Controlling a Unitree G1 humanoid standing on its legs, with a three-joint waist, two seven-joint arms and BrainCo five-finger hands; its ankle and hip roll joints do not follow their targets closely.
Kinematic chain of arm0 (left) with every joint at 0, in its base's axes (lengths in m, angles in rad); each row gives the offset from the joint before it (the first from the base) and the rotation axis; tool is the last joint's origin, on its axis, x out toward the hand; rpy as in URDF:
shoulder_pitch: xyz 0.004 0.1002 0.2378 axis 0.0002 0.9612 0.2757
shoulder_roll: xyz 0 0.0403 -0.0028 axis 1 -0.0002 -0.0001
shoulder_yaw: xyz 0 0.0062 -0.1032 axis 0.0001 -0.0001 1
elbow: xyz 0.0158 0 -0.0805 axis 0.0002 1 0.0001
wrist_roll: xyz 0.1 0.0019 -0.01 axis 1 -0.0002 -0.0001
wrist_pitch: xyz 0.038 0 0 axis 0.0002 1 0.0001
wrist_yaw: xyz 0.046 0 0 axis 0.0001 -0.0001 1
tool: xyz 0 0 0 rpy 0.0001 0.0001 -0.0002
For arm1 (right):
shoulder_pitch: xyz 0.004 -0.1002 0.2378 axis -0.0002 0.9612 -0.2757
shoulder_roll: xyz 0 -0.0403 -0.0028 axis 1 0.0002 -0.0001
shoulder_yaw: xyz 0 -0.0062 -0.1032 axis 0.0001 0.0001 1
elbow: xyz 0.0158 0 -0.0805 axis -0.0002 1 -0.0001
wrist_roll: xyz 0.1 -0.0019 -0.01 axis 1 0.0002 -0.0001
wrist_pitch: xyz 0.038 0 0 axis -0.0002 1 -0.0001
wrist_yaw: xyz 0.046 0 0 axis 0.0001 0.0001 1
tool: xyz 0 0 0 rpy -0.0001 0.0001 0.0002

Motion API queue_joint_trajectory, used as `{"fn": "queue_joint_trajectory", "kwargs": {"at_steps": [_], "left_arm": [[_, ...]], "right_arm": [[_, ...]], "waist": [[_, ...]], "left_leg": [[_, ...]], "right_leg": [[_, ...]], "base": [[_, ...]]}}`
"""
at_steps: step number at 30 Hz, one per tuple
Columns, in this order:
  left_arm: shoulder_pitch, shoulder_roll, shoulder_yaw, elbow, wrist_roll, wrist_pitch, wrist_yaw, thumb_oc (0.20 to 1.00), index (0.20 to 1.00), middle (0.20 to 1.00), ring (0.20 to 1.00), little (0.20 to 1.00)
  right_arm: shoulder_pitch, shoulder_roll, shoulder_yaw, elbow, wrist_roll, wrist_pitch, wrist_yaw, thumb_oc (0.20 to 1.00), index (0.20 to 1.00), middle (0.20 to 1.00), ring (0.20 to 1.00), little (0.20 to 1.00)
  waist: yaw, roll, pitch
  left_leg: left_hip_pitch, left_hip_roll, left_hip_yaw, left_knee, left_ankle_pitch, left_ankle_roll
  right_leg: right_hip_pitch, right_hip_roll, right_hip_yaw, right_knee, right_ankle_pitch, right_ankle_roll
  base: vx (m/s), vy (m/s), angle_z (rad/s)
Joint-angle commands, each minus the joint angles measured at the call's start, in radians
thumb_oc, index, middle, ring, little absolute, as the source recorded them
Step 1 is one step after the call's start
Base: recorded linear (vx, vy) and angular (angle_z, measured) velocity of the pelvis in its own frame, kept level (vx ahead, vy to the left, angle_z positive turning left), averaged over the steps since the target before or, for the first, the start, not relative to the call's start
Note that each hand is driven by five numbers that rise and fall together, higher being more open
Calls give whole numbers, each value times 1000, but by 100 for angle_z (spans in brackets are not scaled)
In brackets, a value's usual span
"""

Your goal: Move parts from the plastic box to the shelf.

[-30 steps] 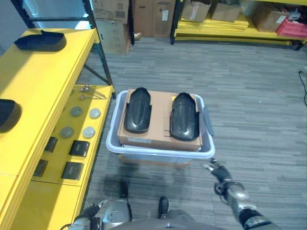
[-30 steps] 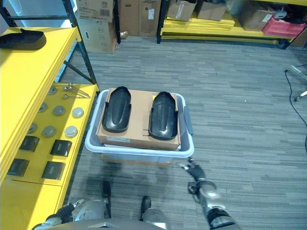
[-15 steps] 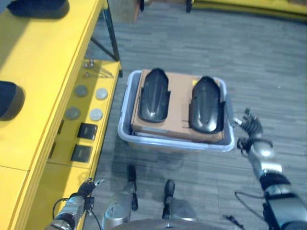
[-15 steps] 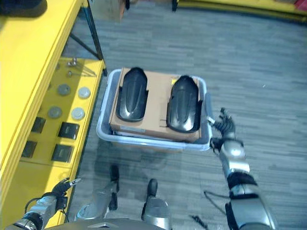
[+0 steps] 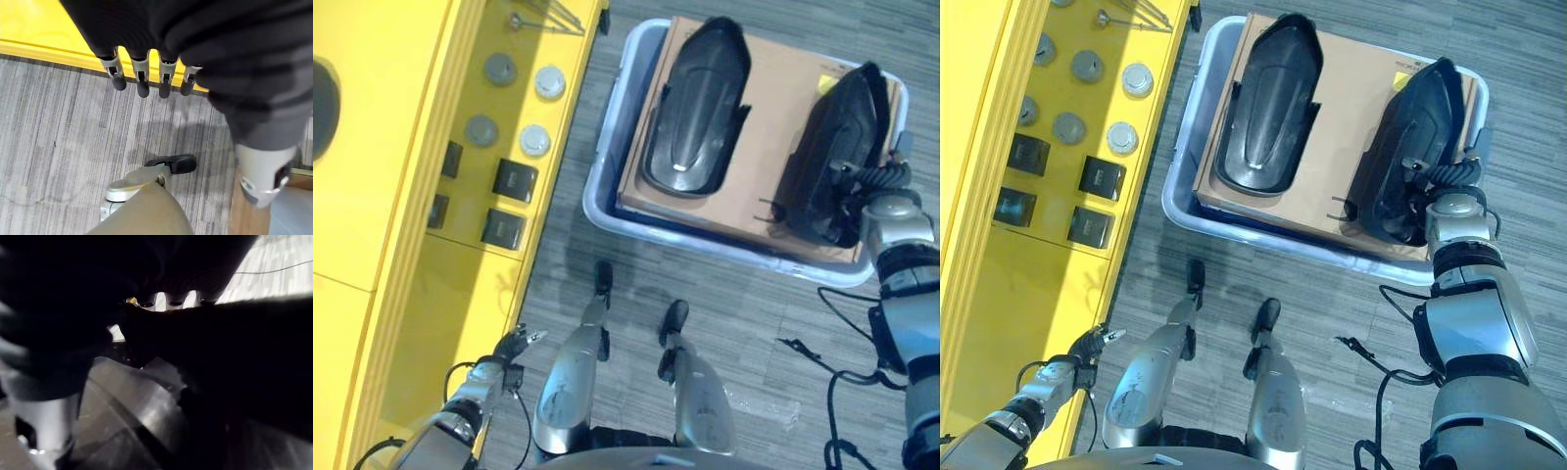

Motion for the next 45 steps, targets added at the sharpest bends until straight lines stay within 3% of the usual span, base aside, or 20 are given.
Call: {"fn": "queue_joint_trajectory", "kwargs": {"at_steps": [1, 6, 10, 13, 17, 18, 19, 20, 22, 23, 25, 26, 28, 29, 32, 34, 35, 40, 42, 45], "left_arm": [[4, 15, -16, -26, -48, -43, 0, 1000, 1000, 1000, 1000, 1000], [-2, 23, -25, -68, -33, -76, -6, 1000, 1000, 1000, 1000, 1000], [2, 28, -33, -101, 40, -144, 16, 1000, 1000, 1000, 1000, 1000], [-5, 40, -41, -152, 66, -153, 31, 1000, 1000, 1000, 1000, 1000], [4, 86, -63, -310, 90, -132, 54, 1000, 1000, 1000, 1000, 1000], [10, 105, -69, -362, 78, -102, 62, 1000, 1000, 1000, 1000, 1000], [26, 150, -73, -467, 106, -69, 84, 1000, 1000, 1000, 1000, 1000], [34, 188, -72, -557, 124, -18, 99, 1000, 1000, 1000, 1000, 1000], [42, 223, -60, -646, 146, 7, 98, 1000, 1000, 1000, 1000, 1000], [52, 251, -37, -733, 155, 16, 75, 1000, 1000, 1000, 1000, 1000], [55, 268, -23, -797, 144, 62, 68, 1000, 1000, 1000, 1000, 1000], [59, 298, 14, -938, 147, 86, 25, 1000, 1000, 1000, 1000, 1000], [55, 326, 58, -1073, 107, 161, -26, 1000, 1000, 1000, 1000, 1000], [38, 339, 65, -1123, 84, 166, -64, 1000, 1000, 1000, 1000, 1000], [-9, 327, 52, -1160, 31, 194, -84, 1000, 1000, 1000, 1000, 1000], [-40, 306, 33, -1166, -70, 211, -77, 1000, 1000, 1000, 1000, 1000], [-60, 253, 27, -1162, -159, 235, -59, 1000, 1000, 1000, 1000, 1000], [-108, 175, -1, -1131, -162, 206, -16, 1000, 1000, 1000, 1000, 1000], [-167, 106, -28, -1092, -130, 199, 43, 1000, 1000, 1000, 1000, 1000], [-192, 76, -34, -1070, -123, 202, 64, 1000, 1000, 1000, 1000, 1000]], "right_arm": [[-3, -39, 127, 48, -81, 117, 154, 200, 200, 200, 200, 200], [32, -20, 127, 95, -87, 148, 166, 200, 200, 200, 200, 200], [69, -5, 100, 111, -56, 149, 126, 200, 200, 200, 200, 200], [105, -4, 62, 112, -60, 118, 85, 200, 200, 200, 200, 200], [198, -21, -3, 86, -84, -4, 36, 200, 200, 200, 200, 200], [225, -27, -14, 65, -92, -16, 25, 200, 200, 200, 200, 200], [290, -33, -44, 6, -117, -75, -15, 200, 200, 200, 200, 200], [332, -43, -57, -71, -121, -85, -31, 200, 200, 200, 200, 200], [377, -52, -73, -164, -139, -86, -66, 200, 200, 200, 200, 200], [426, -65, -92, -255, -180, -115, -101, 200, 200, 200, 200, 200], [455, -73, -109, -308, -201, -107, -110, 200, 200, 200, 200, 200], [520, -92, -148, -439, -273, -130, -161, 200, 200, 200, 200, 200], [599, -101, -194, -605, -369, -105, -192, 200, 200, 200, 200, 200], [634, -105, -209, -688, -452, -130, -225, 200, 200, 200, 200, 200], [628, -120, -199, -810, -540, -120, -247, 200, 200, 200, 200, 200], [611, -133, -188, -871, -580, -137, -259, 200, 200, 200, 200, 200], [588, -131, -173, -935, -627, -167, -280, 200, 200, 200, 200, 200], [532, -121, -143, -1018, -672, -225, -299, 200, 200, 200, 200, 200], [466, -97, -100, -1081, -683, -217, -286, 200, 200, 200, 200, 200], [437, -81, -77, -1100, -694, -231, -288, 200, 200, 200, 200, 200]], "waist": [[0, -18, -16], [9, -8, -16], [11, -4, -16], [7, -4, -16], [-1, -13, -47], [-3, -18, -66], [-10, -29, -100], [-17, -40, -127], [-26, -51, -157], [-35, -61, -183], [-37, -65, -197], [-47, -71, -227], [-60, -79, -276], [-66, -86, -306], [-80, -95, -345], [-91, -102, -364], [-103, -107, -379], [-121, -117, -401], [-131, -124, -417], [-135, -125, -421]], "left_leg": [[-56, -12, -49, 178, -217, -20], [-61, -15, -56, 161, -209, -16], [-12, -12, -53, 131, -209, -19], [64, -8, -42, 91, -206, -24], [166, 2, -31, 44, -208, -36], [183, 4, -29, 34, -207, -39], [222, 11, -17, 21, -210, -46], [246, 16, -7, 15, -212, -48], [267, 20, 3, 8, -210, -51], [289, 23, 13, 1, -211, -53], [298, 24, 16, -2, -211, -53], [328, 27, 24, -9, -215, -54], [360, 29, 33, -18, -218, -51], [377, 29, 41, -22, -219, -47], [403, 30, 48, -27, -231, -42], [415, 30, 53, -29, -236, -41], [428, 30, 57, -31, -241, -39], [445, 29, 67, -34, -251, -36], [455, 28, 72, -37, -260, -34], [458, 27, 74, -37, -264, -33]], "right_leg": [[-90, -21, 14, -5, -4, -27], [-106, -28, 8, 6, -2, -24], [-66, -29, 2, -13, 1, -19], [0, -28, -5, -42, 5, -13], [99, -24, -18, -93, 15, -3], [117, -22, -20, -110, 21, -1], [157, -20, -25, -131, 26, 4], [181, -18, -25, -143, 31, 7], [202, -15, -25, -159, 38, 9], [225, -12, -25, -175, 43, 9], [236, -10, -24, -182, 45, 10], [266, -6, -22, -196, 47, 11], [299, -1, -18, -212, 51, 14], [318, 3, -16, -222, 55, 15], [343, 10, -12, -228, 49, 16], [354, 15, -4, -229, 45, 17], [364, 19, 6, -231, 41, 16], [378, 25, 20, -233, 34, 15], [385, 29, 29, -233, 26, 16], [389, 32, 31, -234, 22, 15]], "base": [[-61, 29, 4], [-45, 9, 8], [-28, 20, 2], [0, 0, 0], [16, -15, 6], [80, -50, 1], [125, -63, -3], [121, -55, -7], [79, -29, -6], [75, -27, -9], [43, -27, -12], [58, -34, -11], [128, -41, -5], [90, -26, -4], [39, -31, -10], [-8, -5, -8], [-19, 2, -11], [-6, -3, -16], [2, -5, -3], [4, 1, -6]]}}
